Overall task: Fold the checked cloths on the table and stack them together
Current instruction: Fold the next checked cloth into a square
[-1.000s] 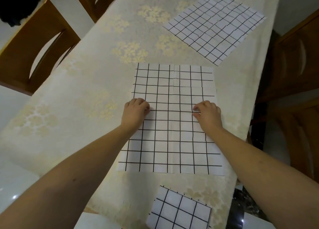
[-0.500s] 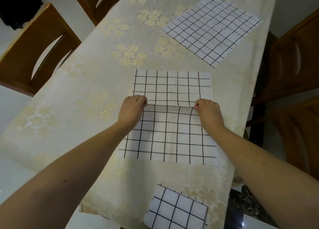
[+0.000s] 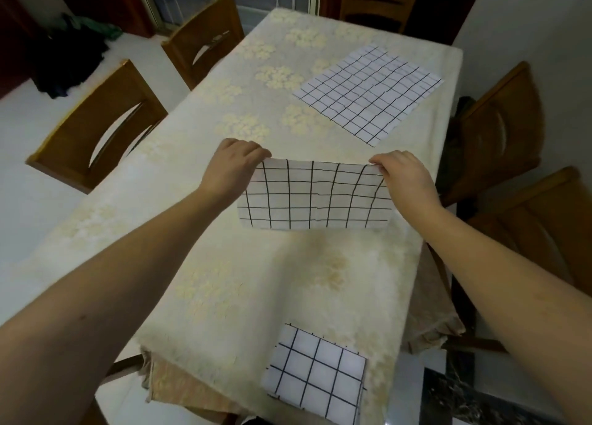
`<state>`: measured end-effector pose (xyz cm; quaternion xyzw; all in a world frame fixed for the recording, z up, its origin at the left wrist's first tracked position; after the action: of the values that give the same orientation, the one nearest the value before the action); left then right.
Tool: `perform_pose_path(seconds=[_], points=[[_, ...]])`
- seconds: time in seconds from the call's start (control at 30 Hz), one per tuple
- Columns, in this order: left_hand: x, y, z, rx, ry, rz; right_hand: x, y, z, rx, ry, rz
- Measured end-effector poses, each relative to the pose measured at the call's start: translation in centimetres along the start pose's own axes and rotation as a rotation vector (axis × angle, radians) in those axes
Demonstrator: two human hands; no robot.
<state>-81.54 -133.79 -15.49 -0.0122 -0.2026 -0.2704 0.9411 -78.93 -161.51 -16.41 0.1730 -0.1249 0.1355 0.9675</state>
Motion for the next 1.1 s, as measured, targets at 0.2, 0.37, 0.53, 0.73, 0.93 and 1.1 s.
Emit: perform_pose_path(seconds=[0.2,0.37,0.53,0.73,0.93,1.1], points=[[-5.4,-2.7,1.9,-0.025,-0.067,0.050,-8.3,0.9,-0.7,0.069,0.067,0.013],[-12.1,-4.8,-0.4,-0.107,-0.049,0.214,-15.8,1.6,-4.9,0.147,0.222,-0.023],[-18.0,-5.1,-4.8,-0.289,0.091,0.559,-21.4,1.6,-10.1,0.150,0.438,-0.099],[-23.1,-4.4,-8.9,-0.507,0.162,0.938,-23.7,2.4,-14.0,0.008,0.773,-0.090],[-24.6,-3.8,-9.5,-0.719,0.071,1.162,-21.4,2.6,-13.6,-0.034,0.791,-0.182],[-27.3,-4.7,-10.7,-0.965,-0.106,1.431,-18.1,2.4,-13.8,0.152,0.740,-0.357]])
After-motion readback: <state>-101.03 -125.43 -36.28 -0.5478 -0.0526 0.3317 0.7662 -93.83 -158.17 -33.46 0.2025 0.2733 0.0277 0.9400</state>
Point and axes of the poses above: each hand's wrist, its own x-axis towards the middle knuckle, its own z-axis out of the back of the hand, y = z × x, the point moved 10 cm from there along x, towards the middle knuckle, and after that the axes turned 9 degrees about -z, right-handed, at the moved point
